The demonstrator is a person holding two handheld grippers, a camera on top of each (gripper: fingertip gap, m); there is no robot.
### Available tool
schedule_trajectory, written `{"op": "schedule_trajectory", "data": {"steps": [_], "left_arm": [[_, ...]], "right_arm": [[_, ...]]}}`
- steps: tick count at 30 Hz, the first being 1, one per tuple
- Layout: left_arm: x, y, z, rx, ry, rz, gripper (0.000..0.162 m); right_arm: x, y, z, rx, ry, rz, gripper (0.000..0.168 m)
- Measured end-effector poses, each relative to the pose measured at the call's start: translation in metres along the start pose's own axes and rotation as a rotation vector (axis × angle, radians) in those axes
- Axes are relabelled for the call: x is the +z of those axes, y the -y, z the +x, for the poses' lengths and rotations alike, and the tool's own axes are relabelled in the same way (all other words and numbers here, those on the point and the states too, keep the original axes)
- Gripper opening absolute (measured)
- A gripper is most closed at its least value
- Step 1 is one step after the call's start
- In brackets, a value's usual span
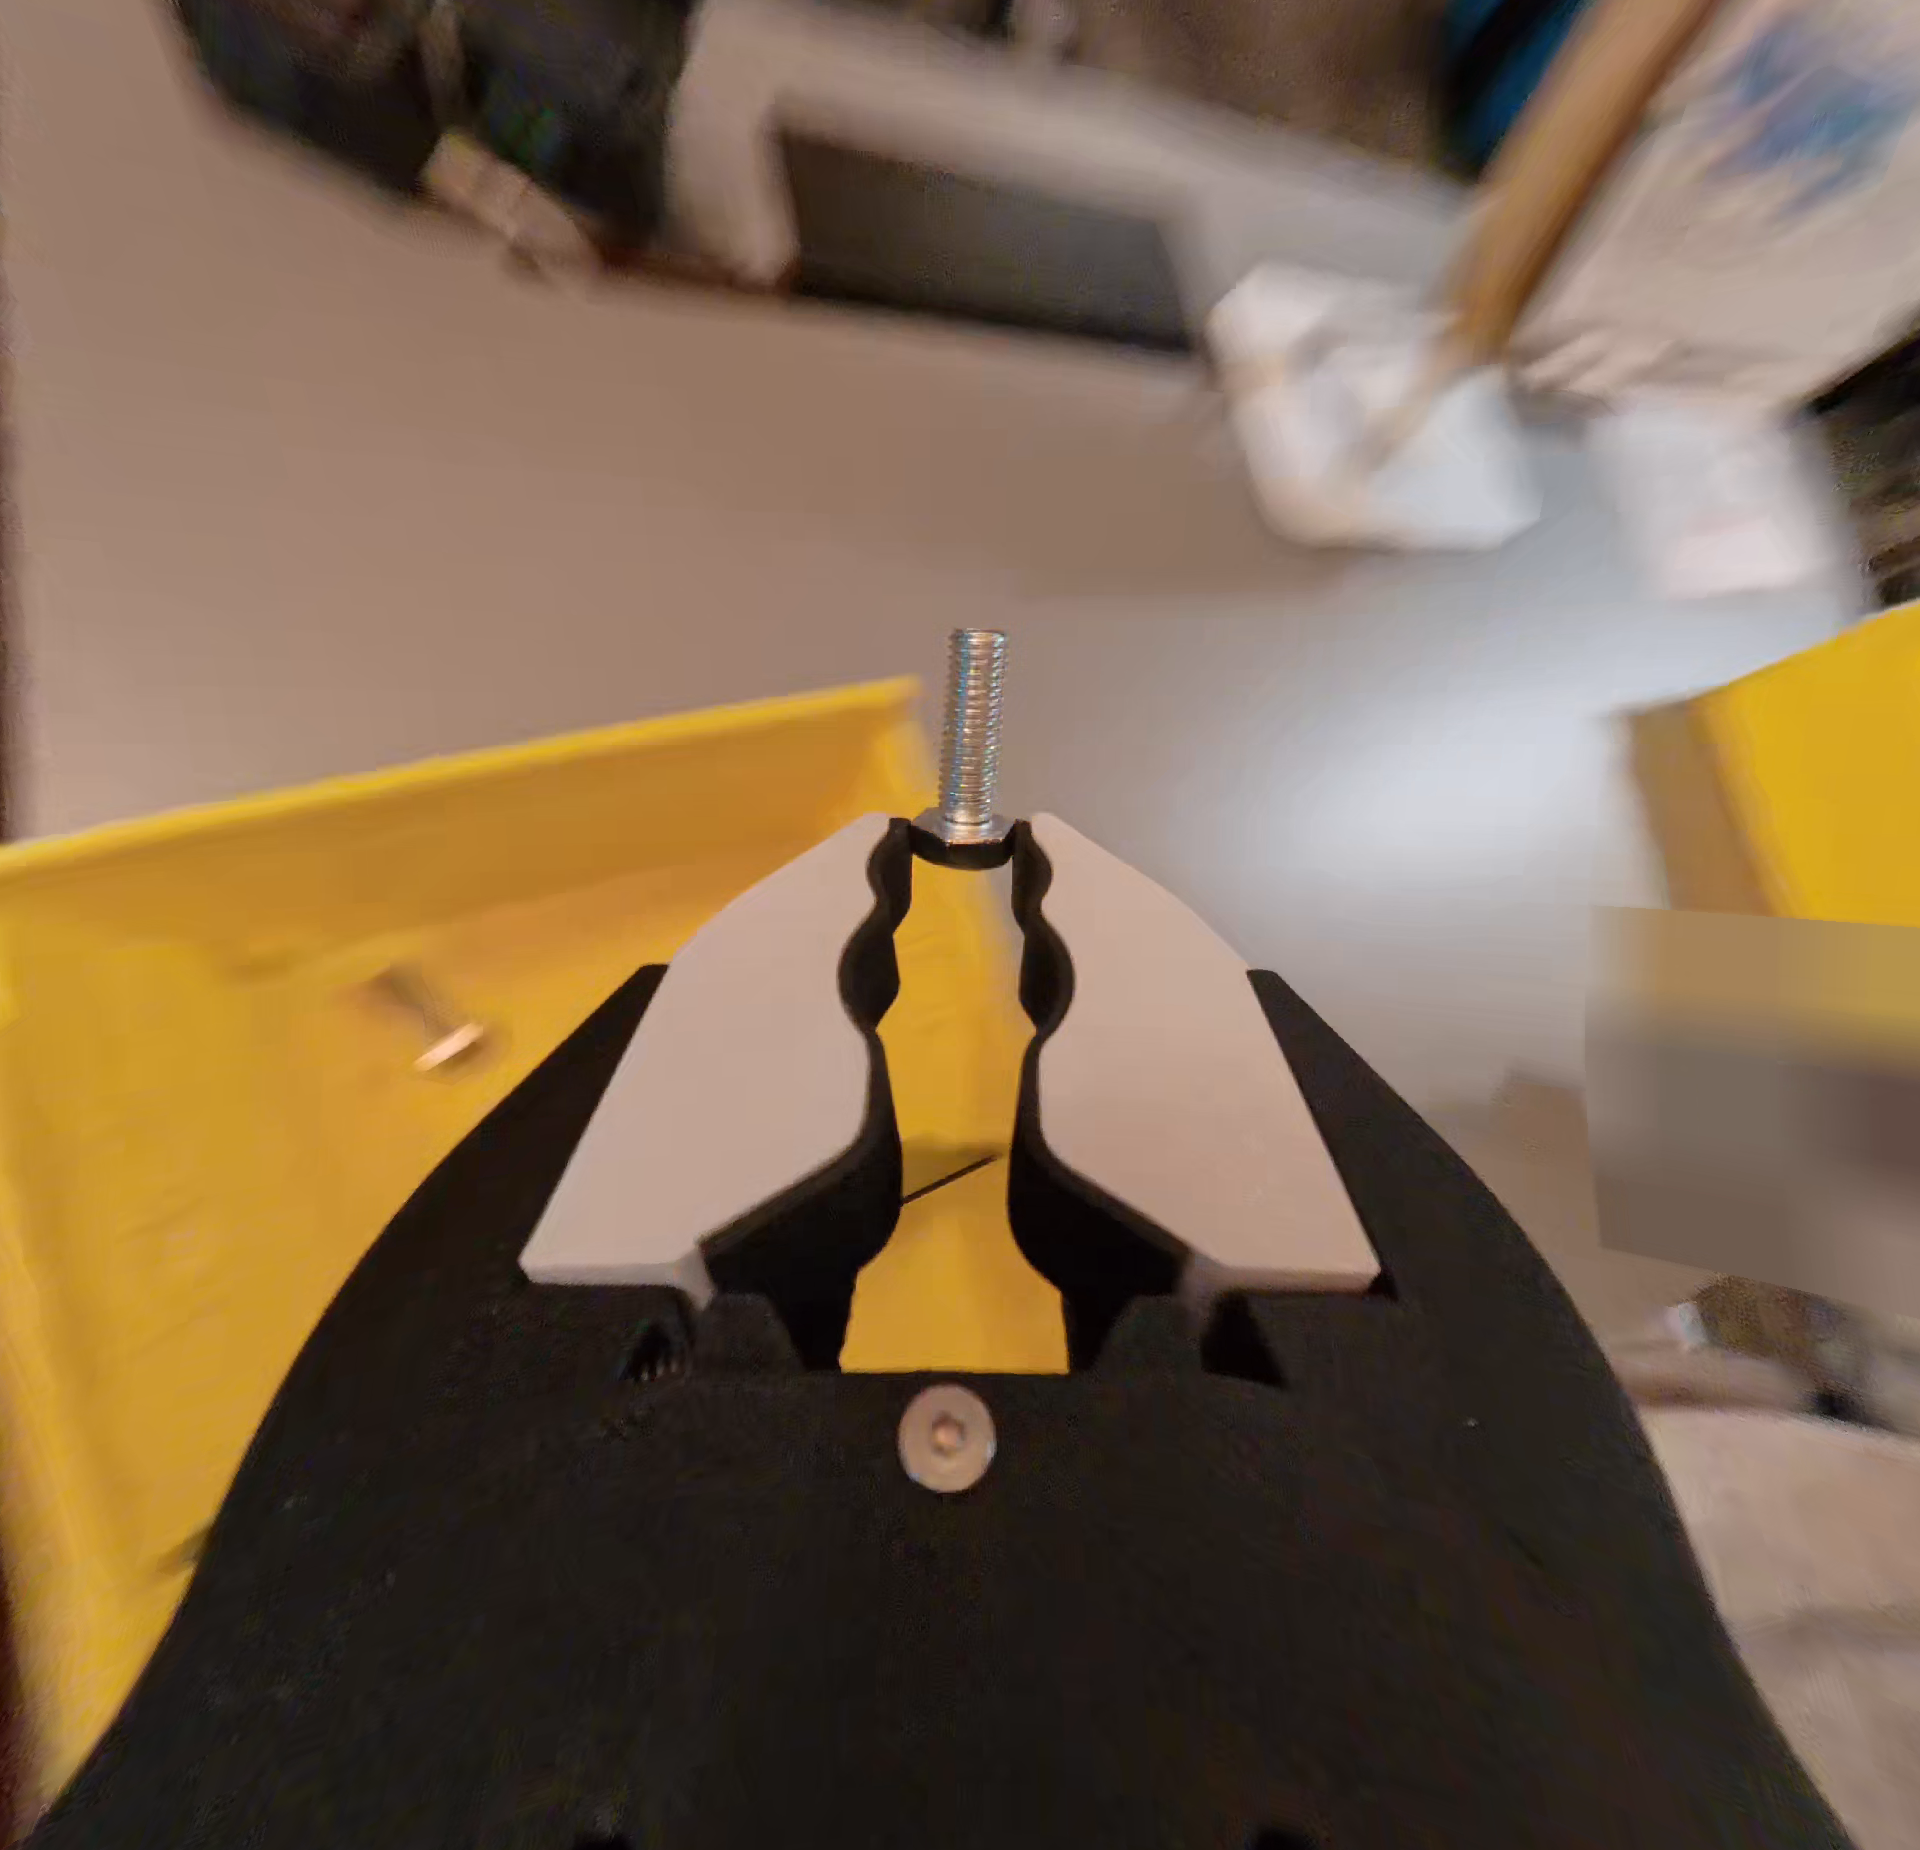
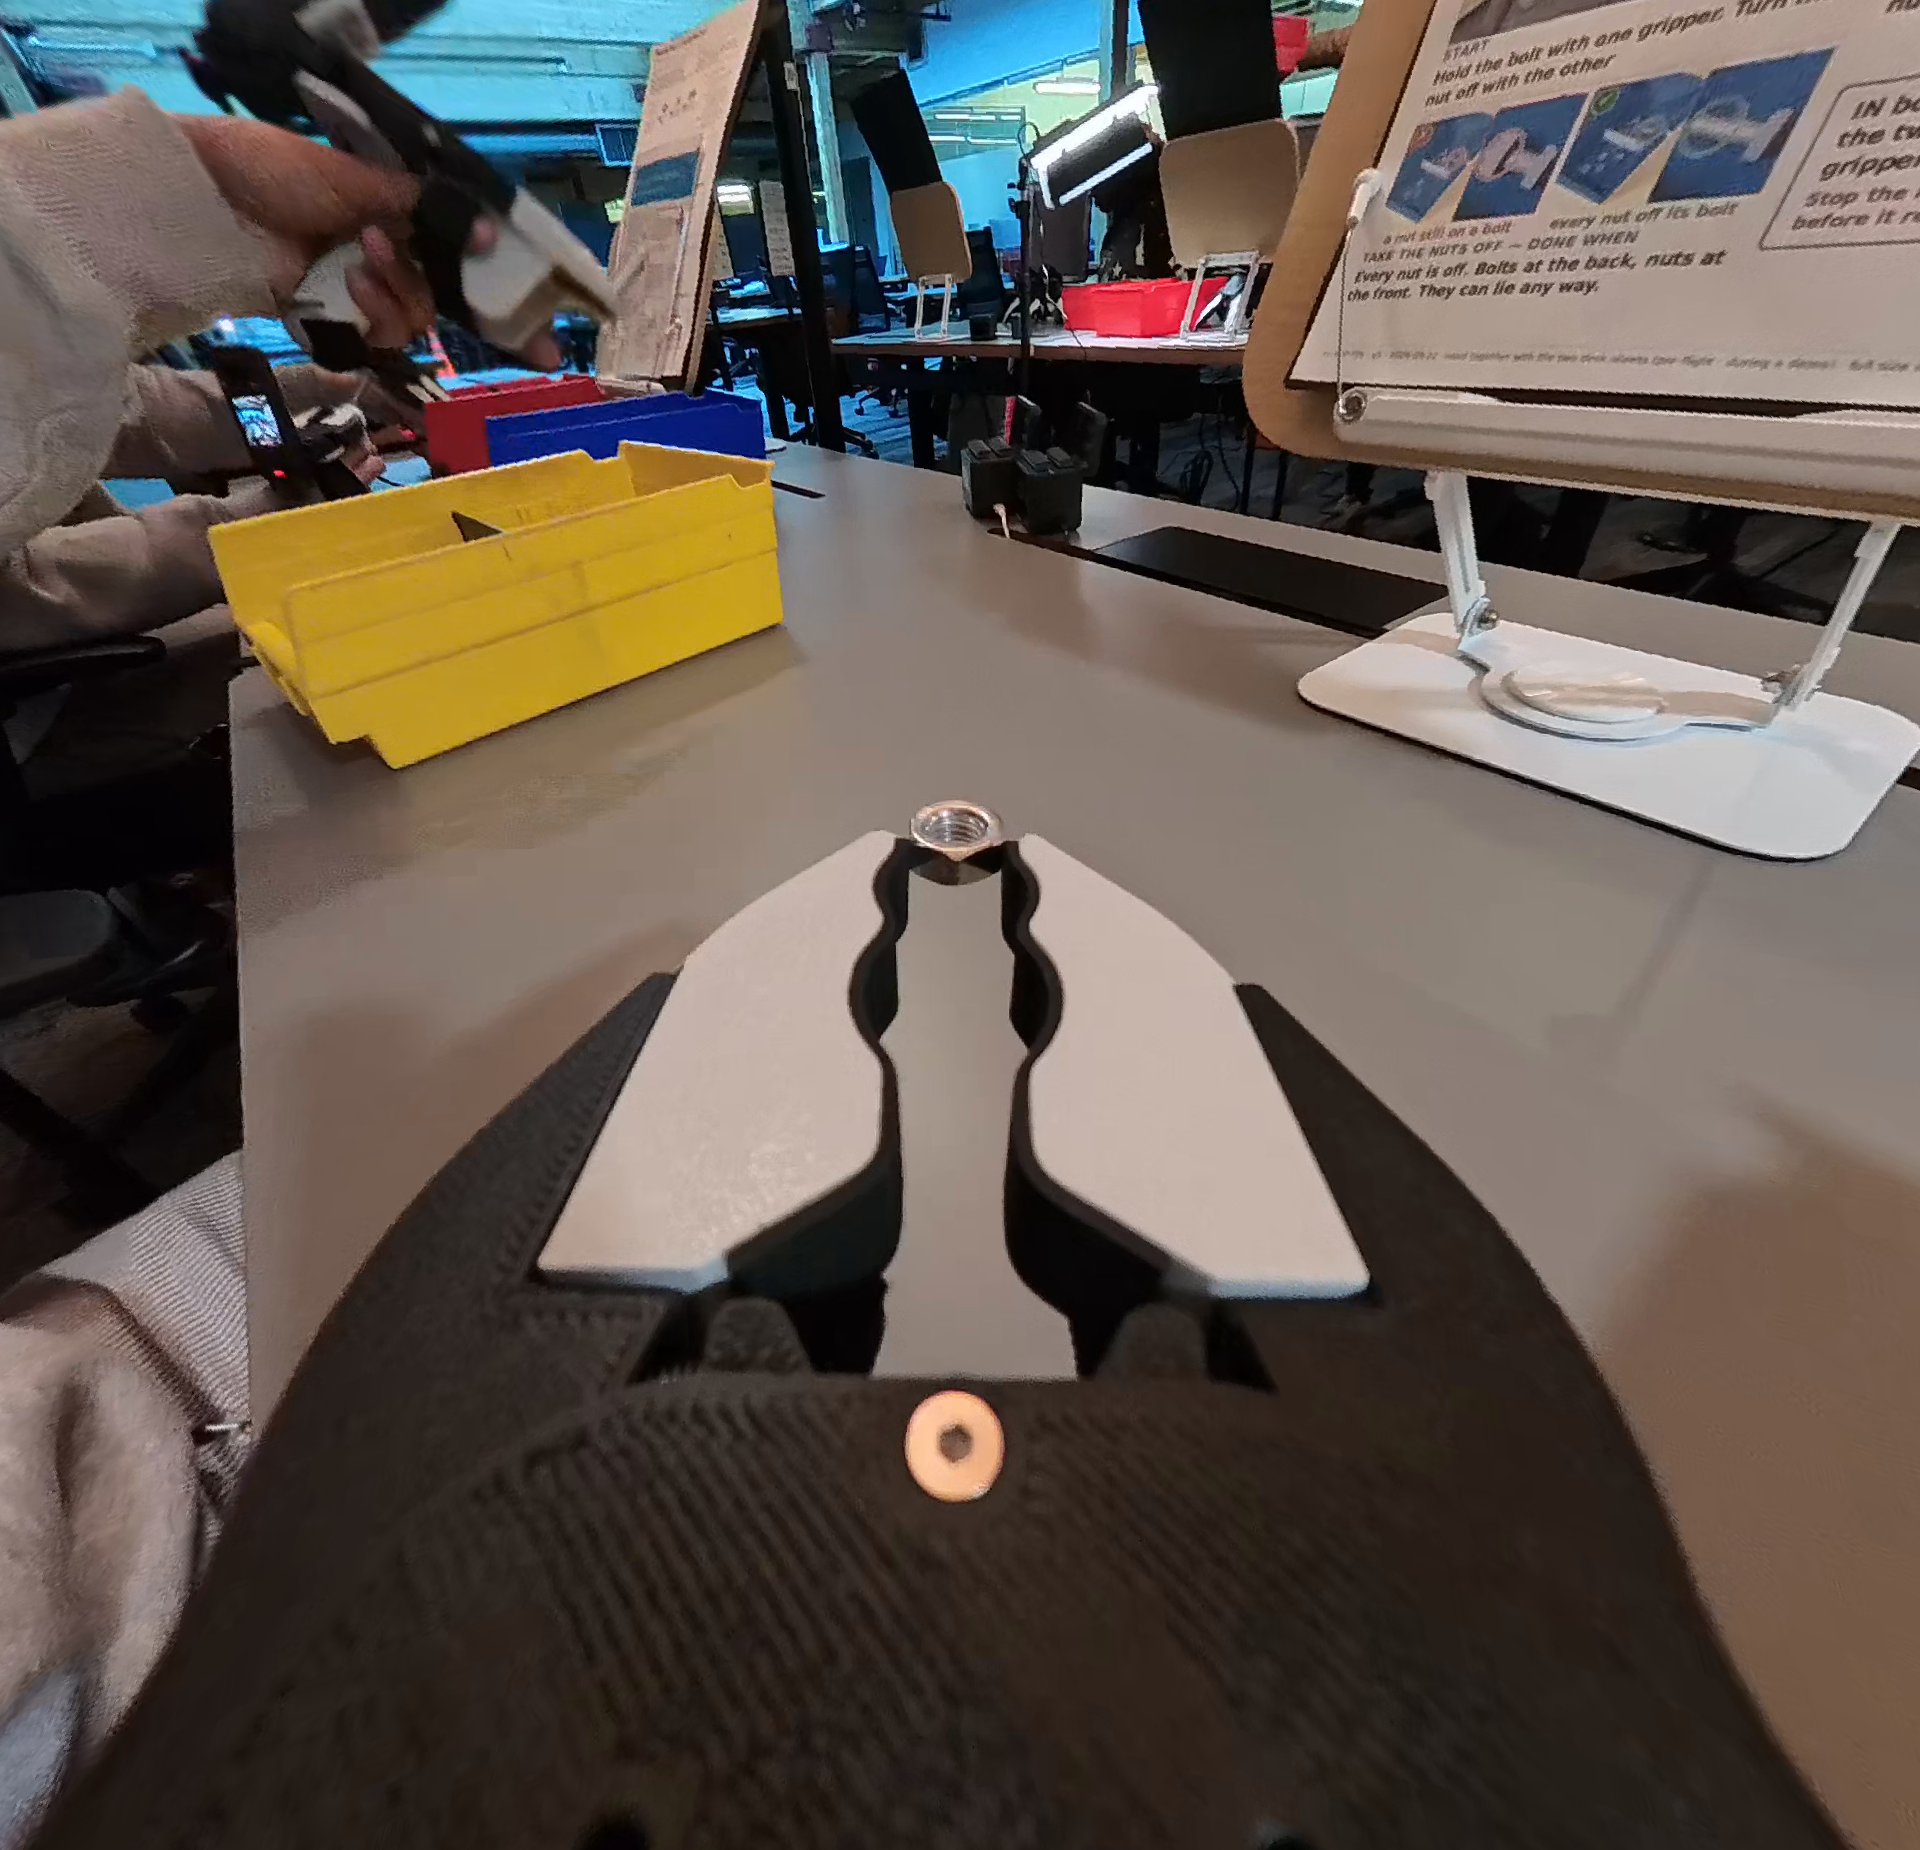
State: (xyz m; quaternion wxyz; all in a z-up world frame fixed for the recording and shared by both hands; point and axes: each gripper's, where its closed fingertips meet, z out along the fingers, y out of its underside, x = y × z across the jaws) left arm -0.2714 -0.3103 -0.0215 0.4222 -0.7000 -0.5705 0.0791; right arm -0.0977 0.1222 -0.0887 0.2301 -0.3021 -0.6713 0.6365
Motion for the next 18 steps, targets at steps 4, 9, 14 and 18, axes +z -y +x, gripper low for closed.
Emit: {"op": "schedule_trajectory", "data": {"steps": [4, 9, 14, 18], "left_arm": [[-0.006, 0.012, 0.154, 0.122, -0.248, 0.315, 0.02], [0.033, -0.039, 0.312, 0.223, -0.466, 0.55, 0.02], [0.105, -0.121, 0.386, 0.194, -0.605, 0.544, 0.019], [0.137, -0.16, 0.392, 0.386, -0.57, 0.549, 0.02]], "right_arm": [[-0.003, 0.007, 0.0, 0.036, 0.012, 0.025, 0.017], [-0.017, 0.018, 0.008, 0.106, 0.005, 0.073, 0.017], [-0.034, 0.024, 0.021, 0.127, -0.031, 0.105, 0.017], [-0.036, 0.02, 0.031, 0.123, -0.06, 0.093, 0.017]]}}
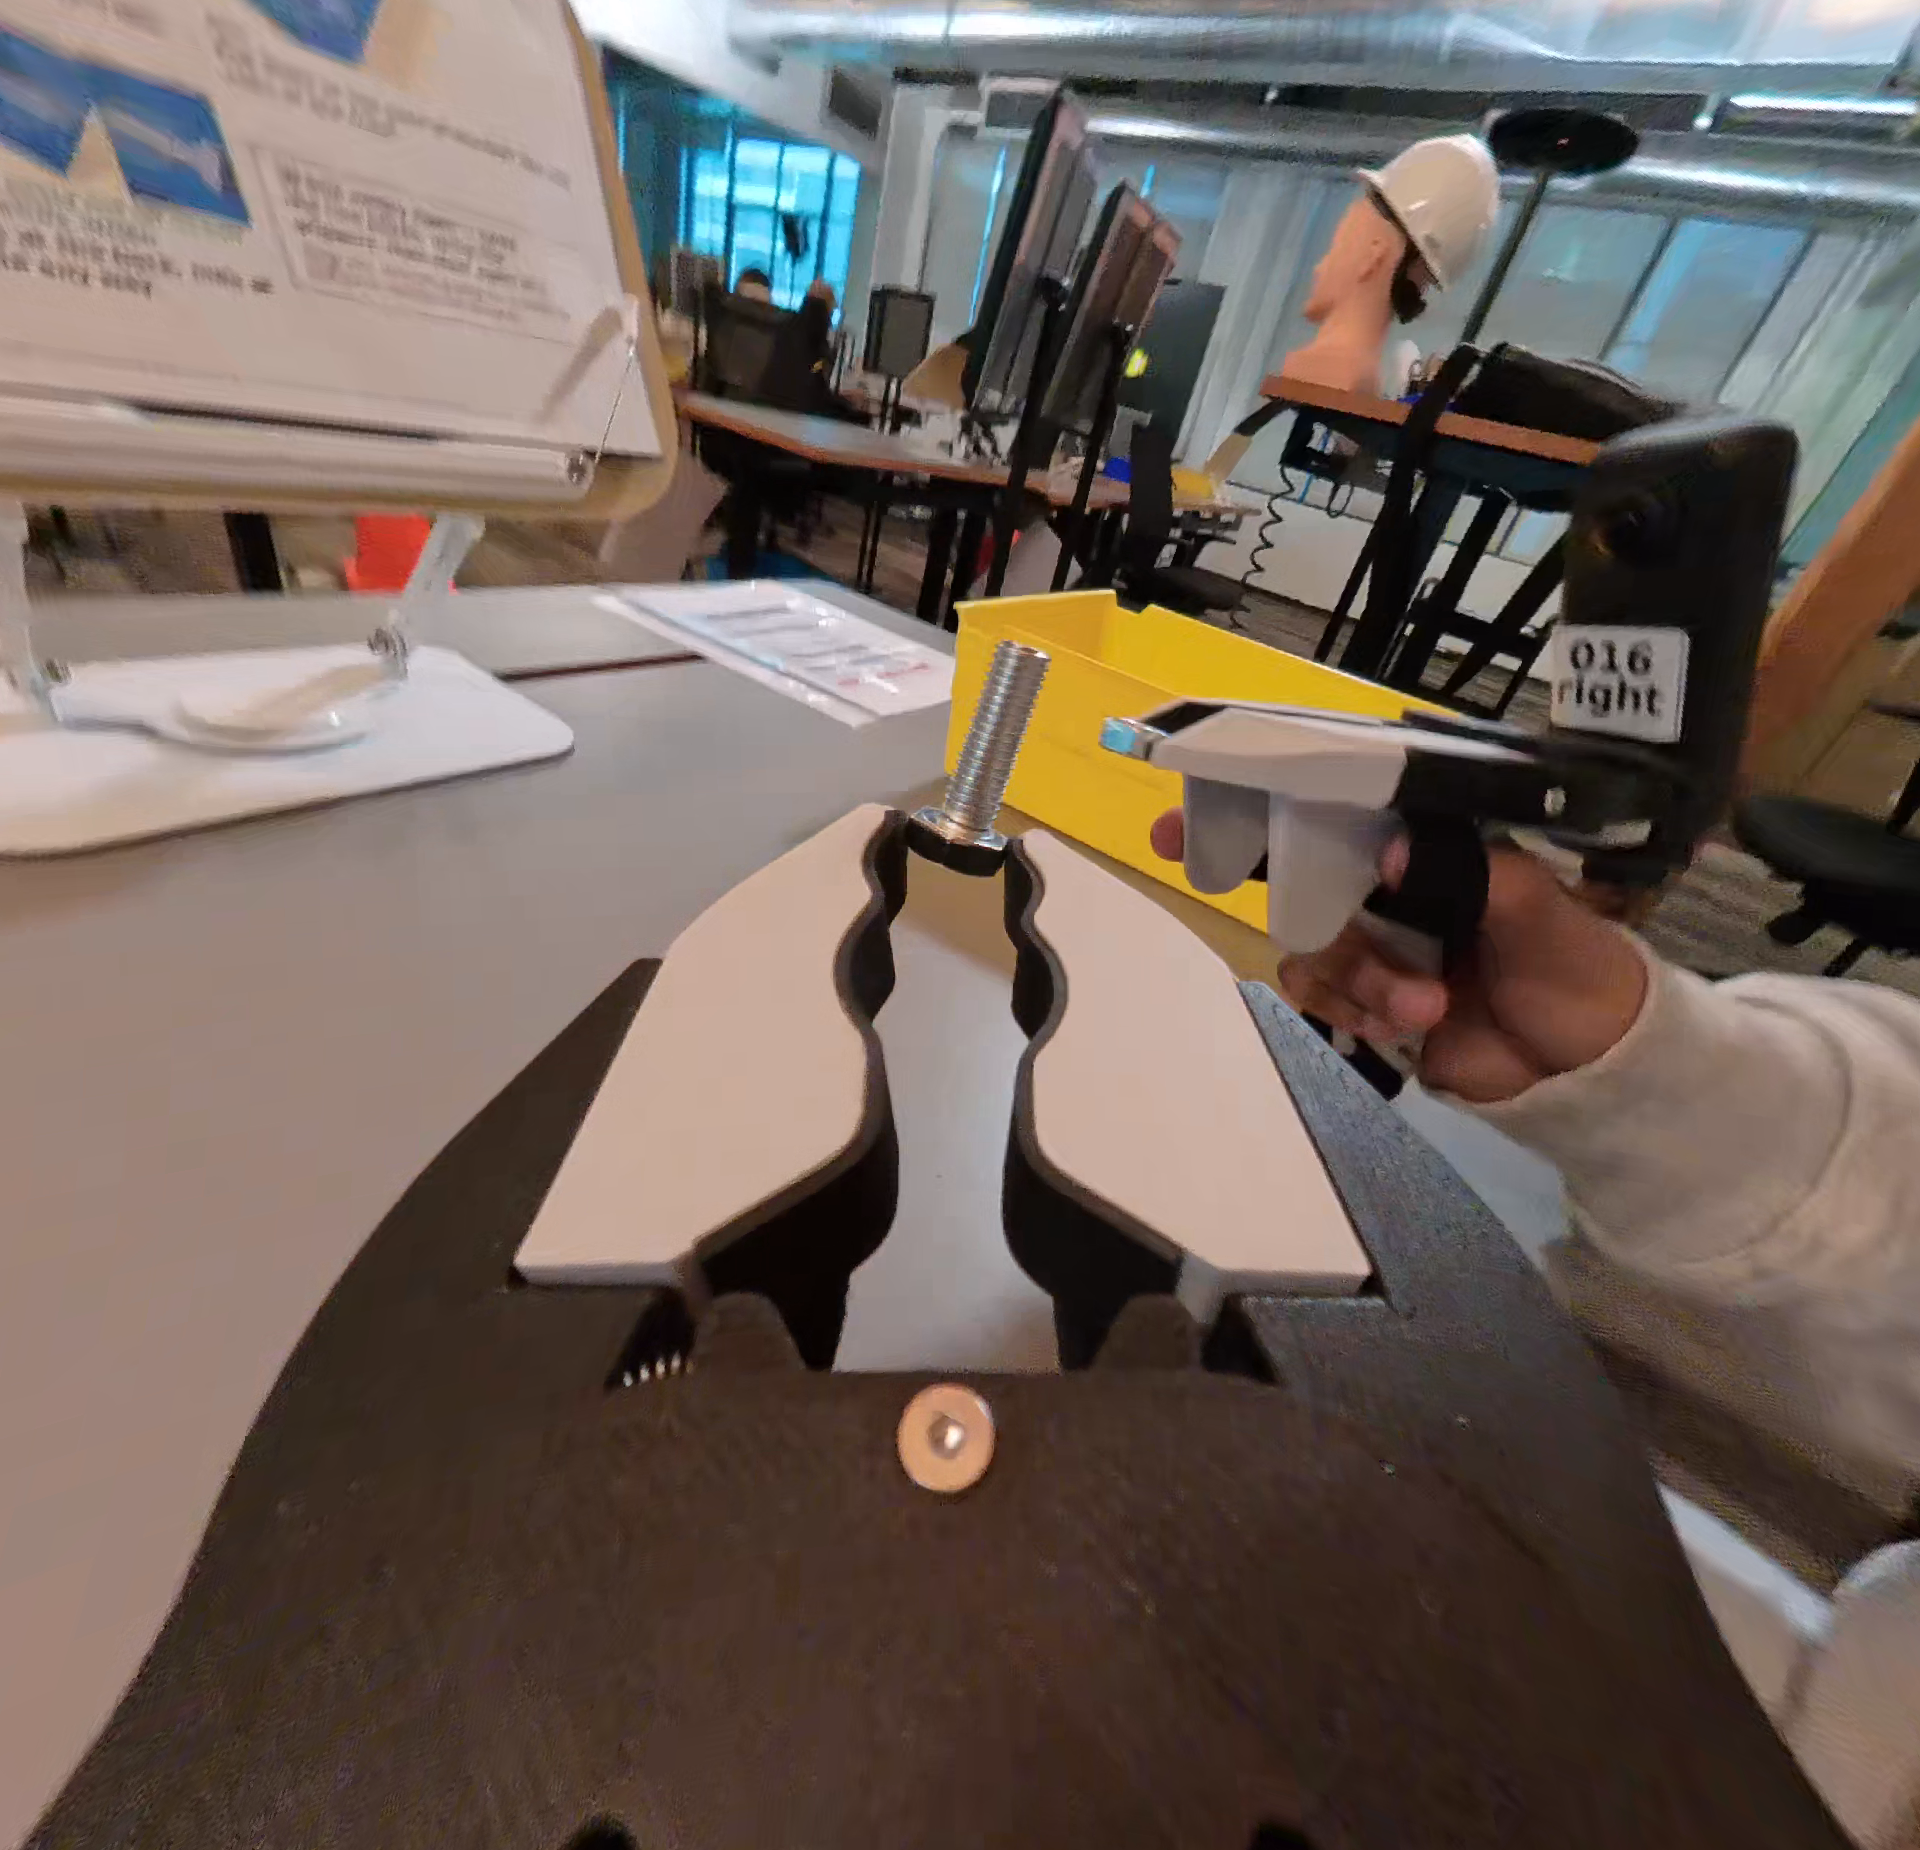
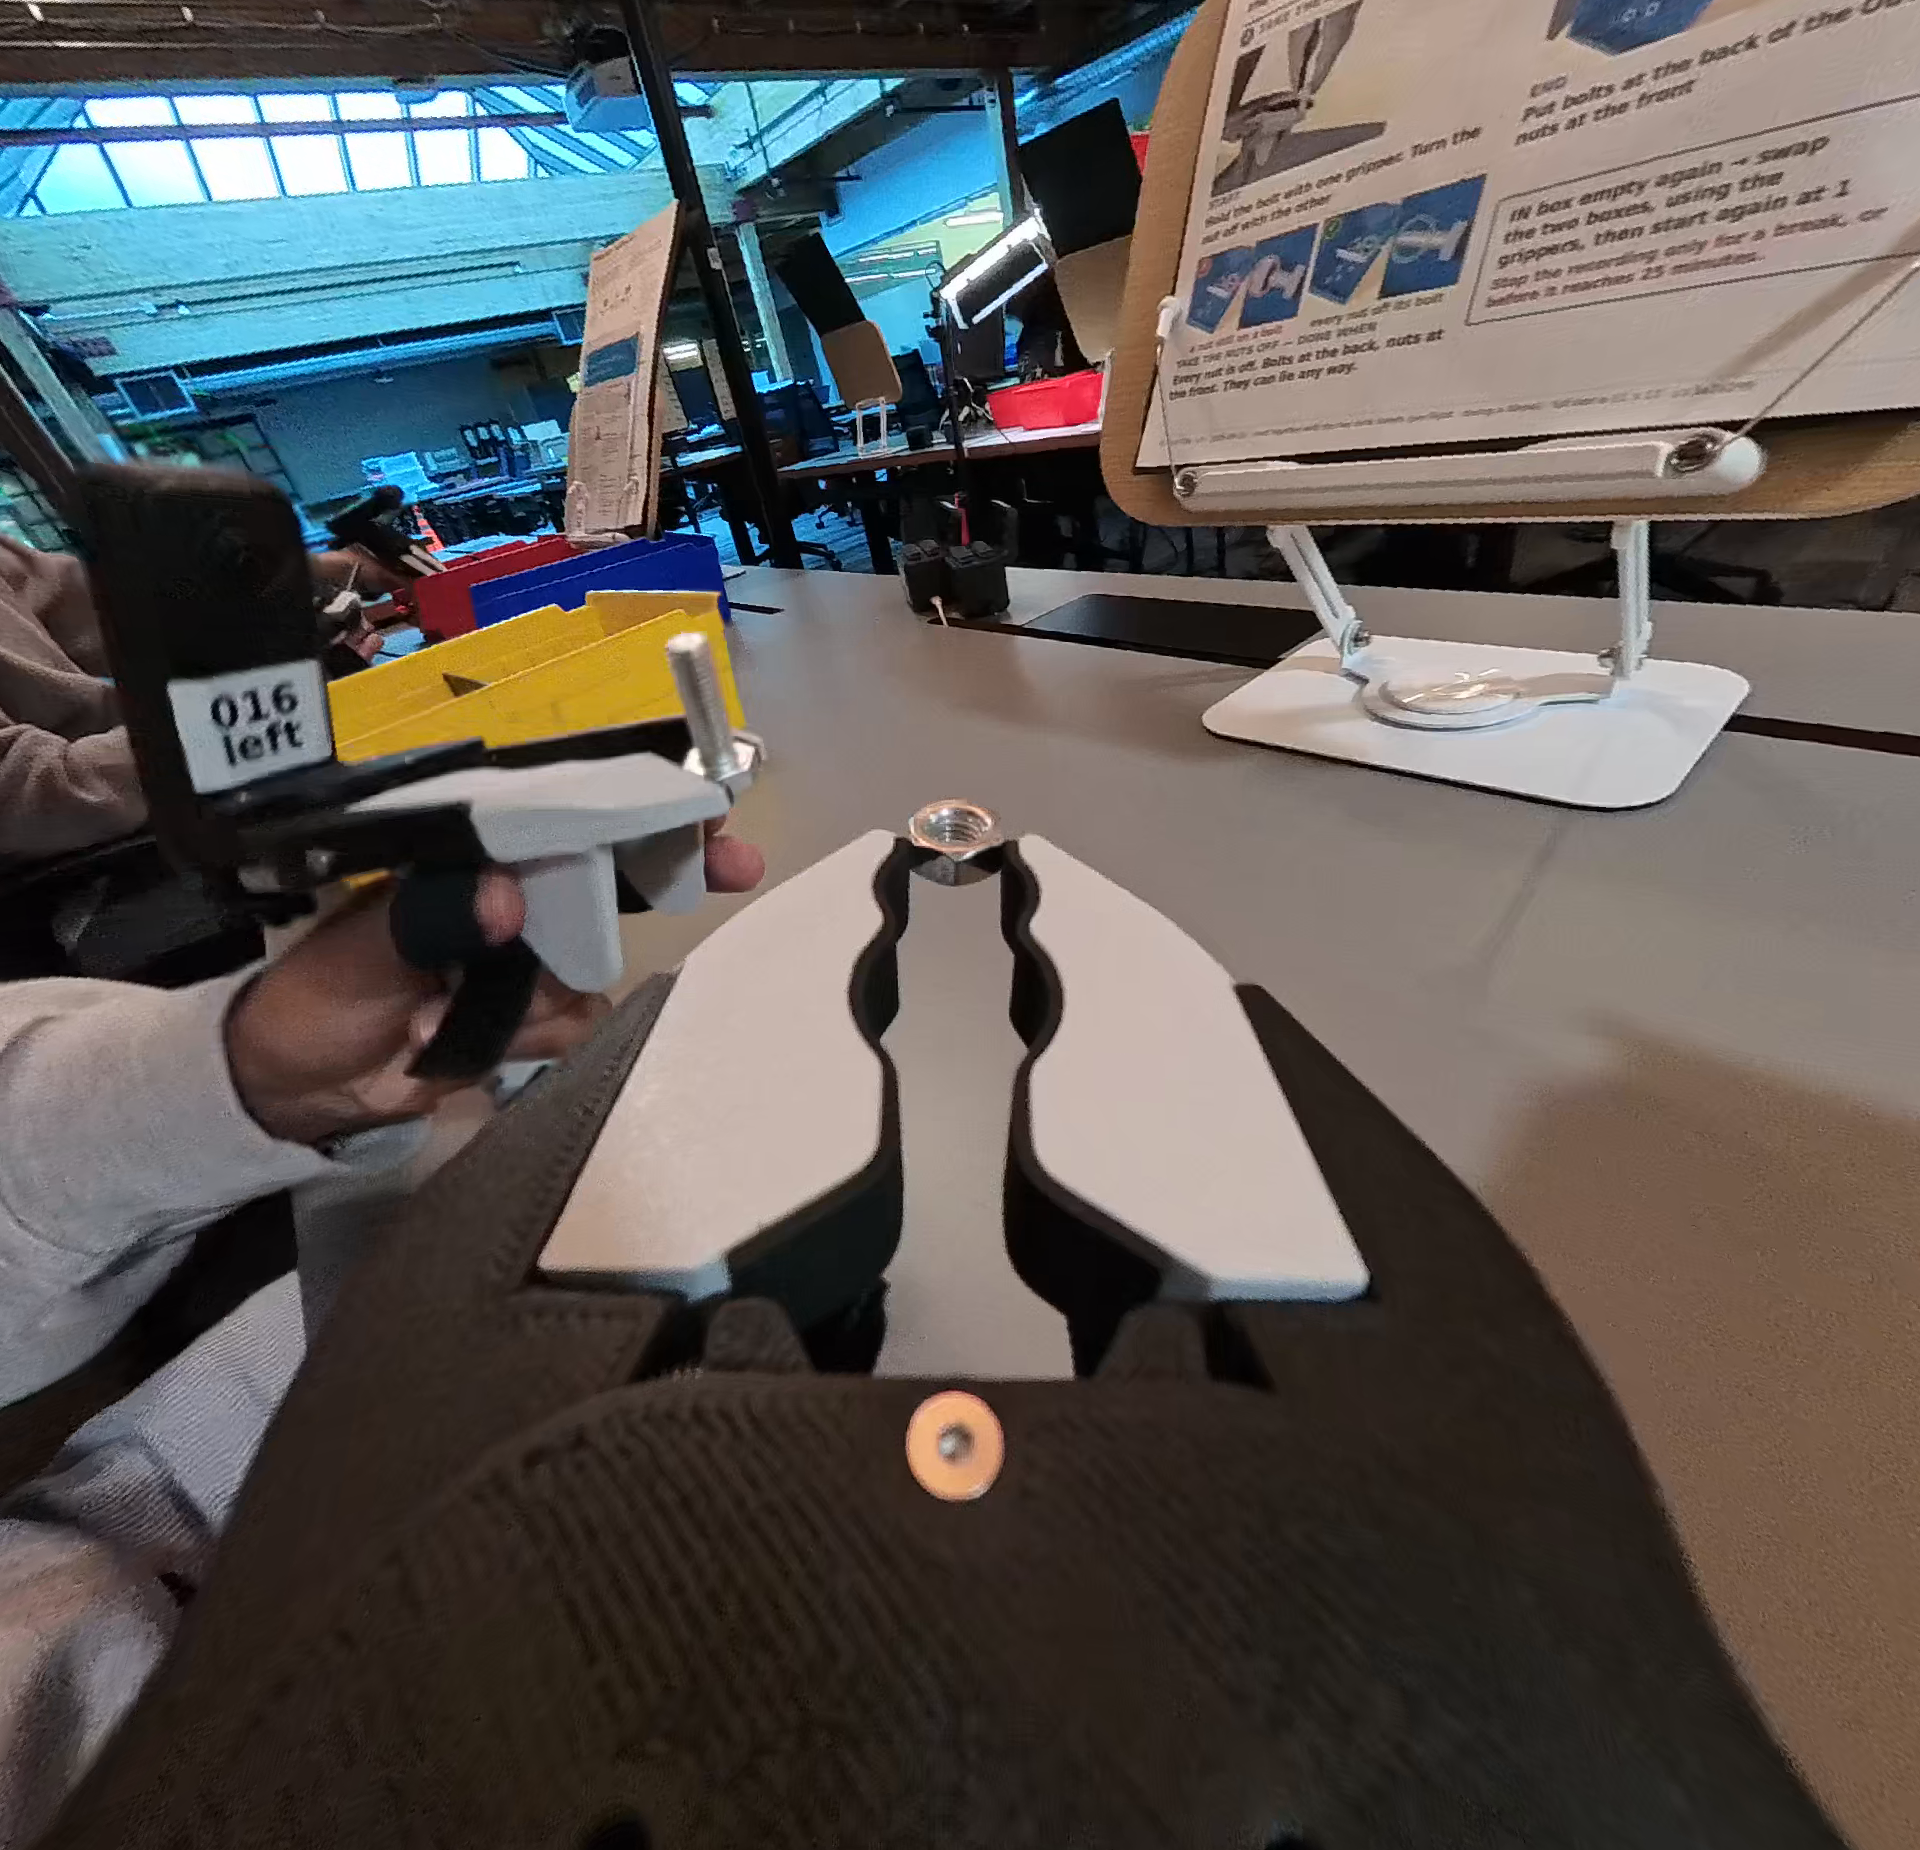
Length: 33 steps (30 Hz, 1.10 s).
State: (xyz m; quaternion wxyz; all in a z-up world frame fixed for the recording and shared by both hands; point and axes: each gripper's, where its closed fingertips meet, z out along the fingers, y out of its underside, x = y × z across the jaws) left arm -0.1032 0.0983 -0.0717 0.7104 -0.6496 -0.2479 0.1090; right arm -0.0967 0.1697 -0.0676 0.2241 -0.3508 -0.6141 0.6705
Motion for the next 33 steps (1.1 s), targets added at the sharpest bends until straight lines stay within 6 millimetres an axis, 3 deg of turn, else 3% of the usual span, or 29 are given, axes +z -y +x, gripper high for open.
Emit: {"op": "schedule_trajectory", "data": {"steps": [3, 5, 9, 12, 16, 20, 27, 31, 33], "left_arm": [[-0.002, -0.004, 0.004, 0.024, -0.053, 0.065, 0.02], [0.001, 0.002, 0.005, 0.014, -0.102, 0.106, 0.02], [0.01, 0.013, -0.013, -0.065, -0.142, 0.135, 0.019], [0.006, 0.013, -0.022, -0.169, -0.185, 0.14, 0.019], [0.001, -0.005, -0.016, -0.083, -0.178, 0.069, 0.02], [0.001, -0.004, 0.004, -0.171, -0.238, 0.088, 0.019], [-0.001, -0.026, 0.025, -0.193, -0.236, 0.035, 0.019], [-0.008, -0.028, 0.034, -0.165, -0.221, 0.036, 0.019], [-0.012, -0.029, 0.034, -0.152, -0.21, 0.025, 0.019]], "right_arm": [[0.004, -0.006, -0.003, 0.024, 0.01, -0.015, 0.017], [0.011, 0.001, -0.002, 0.03, 0.0, 0.031, 0.017], [0.048, 0.028, 0.01, 0.057, 0.031, 0.098, 0.017], [0.059, 0.028, 0.007, 0.089, 0.078, 0.082, 0.017], [0.044, 0.022, -0.02, 0.092, 0.092, 0.05, 0.017], [0.017, 0.005, -0.041, -0.021, 0.093, -0.038, 0.017], [-0.023, -0.002, -0.033, 0.08, 0.091, -0.034, 0.017], [-0.023, -0.016, -0.034, 0.071, 0.103, -0.081, 0.017], [-0.019, -0.016, -0.04, 0.202, 0.174, -0.066, 0.017]]}}
